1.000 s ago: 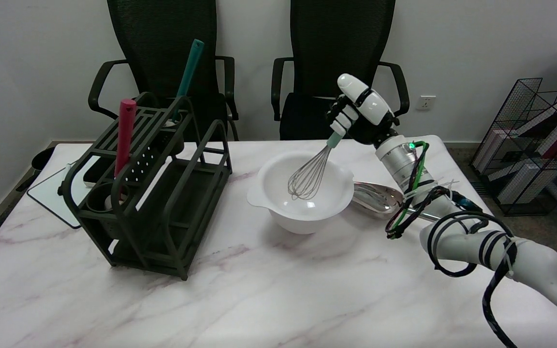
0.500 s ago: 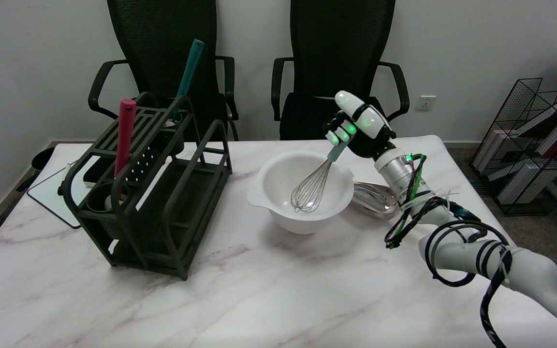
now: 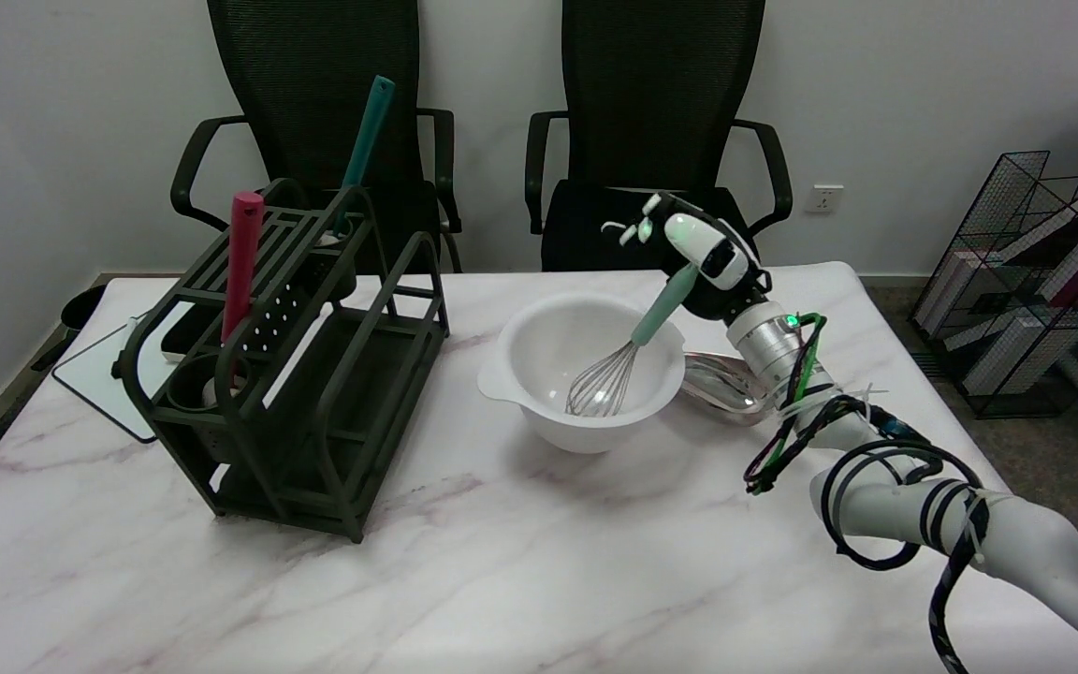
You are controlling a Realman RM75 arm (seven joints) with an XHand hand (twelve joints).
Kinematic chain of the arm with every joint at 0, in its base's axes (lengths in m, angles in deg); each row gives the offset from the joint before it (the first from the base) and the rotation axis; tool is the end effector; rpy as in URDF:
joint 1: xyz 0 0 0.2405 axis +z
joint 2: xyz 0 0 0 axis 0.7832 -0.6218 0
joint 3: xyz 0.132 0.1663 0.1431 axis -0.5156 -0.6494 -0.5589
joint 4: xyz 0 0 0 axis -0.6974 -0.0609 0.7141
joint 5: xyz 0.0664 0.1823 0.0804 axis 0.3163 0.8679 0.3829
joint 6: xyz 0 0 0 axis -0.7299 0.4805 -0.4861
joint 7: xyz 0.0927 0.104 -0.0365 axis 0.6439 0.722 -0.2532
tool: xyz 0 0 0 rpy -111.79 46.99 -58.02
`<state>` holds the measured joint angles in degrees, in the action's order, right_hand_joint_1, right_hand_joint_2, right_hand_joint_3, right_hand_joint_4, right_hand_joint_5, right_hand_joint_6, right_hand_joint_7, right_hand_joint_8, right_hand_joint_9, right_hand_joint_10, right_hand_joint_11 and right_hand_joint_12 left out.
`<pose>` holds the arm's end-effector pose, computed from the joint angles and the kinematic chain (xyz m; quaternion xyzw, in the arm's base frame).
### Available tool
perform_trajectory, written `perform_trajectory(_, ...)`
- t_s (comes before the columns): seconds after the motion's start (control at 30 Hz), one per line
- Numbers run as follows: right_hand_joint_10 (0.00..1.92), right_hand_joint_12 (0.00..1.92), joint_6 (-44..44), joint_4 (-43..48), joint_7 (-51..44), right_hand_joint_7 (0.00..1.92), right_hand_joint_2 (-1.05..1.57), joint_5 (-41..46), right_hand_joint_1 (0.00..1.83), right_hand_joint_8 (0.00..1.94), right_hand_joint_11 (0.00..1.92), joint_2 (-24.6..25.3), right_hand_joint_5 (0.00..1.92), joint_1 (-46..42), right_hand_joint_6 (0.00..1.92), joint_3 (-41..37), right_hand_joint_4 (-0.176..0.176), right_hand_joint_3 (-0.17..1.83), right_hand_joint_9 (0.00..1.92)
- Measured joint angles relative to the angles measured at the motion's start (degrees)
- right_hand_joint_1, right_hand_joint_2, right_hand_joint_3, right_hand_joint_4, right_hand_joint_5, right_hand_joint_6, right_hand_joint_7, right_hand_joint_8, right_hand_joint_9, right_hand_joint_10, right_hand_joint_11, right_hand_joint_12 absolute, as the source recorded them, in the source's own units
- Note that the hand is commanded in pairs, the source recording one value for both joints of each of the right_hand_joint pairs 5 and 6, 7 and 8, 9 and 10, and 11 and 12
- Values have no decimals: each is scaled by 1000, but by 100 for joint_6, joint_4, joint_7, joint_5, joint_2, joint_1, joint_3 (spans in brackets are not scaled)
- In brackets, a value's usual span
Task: Place the whisk into the mixing bowl.
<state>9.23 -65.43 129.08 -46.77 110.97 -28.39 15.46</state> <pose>-0.2822 -0.3887 0.3730 0.4636 -0.5673 0.6203 0.2800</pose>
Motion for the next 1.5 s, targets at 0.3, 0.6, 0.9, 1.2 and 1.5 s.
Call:
perform_trajectory(0.3, 506, 347, 147, 28, -29, 789, -33, 108, 1170, 789, 347, 31, 597, -92, 597, -64, 0, 1220, 506)
perform_trajectory(0.6, 340, 179, 392, 99, -60, 566, -68, 151, 1149, 566, 179, 37, 506, -231, 506, -450, 0, 1239, 340)
perform_trajectory(0.9, 292, 166, 658, 244, -213, 496, -47, 176, 1128, 496, 166, 37, 465, -491, 465, -1215, 0, 1230, 292)
perform_trajectory(1.2, 372, 385, 1063, 342, -545, 500, 108, 263, 1107, 500, 385, 56, 538, -986, 538, -2182, 0, 1082, 372)
perform_trajectory(1.5, 517, 481, 1832, 380, -789, 662, 391, 649, 1049, 662, 481, 143, 730, -1634, 730, -2845, 0, 1004, 517)
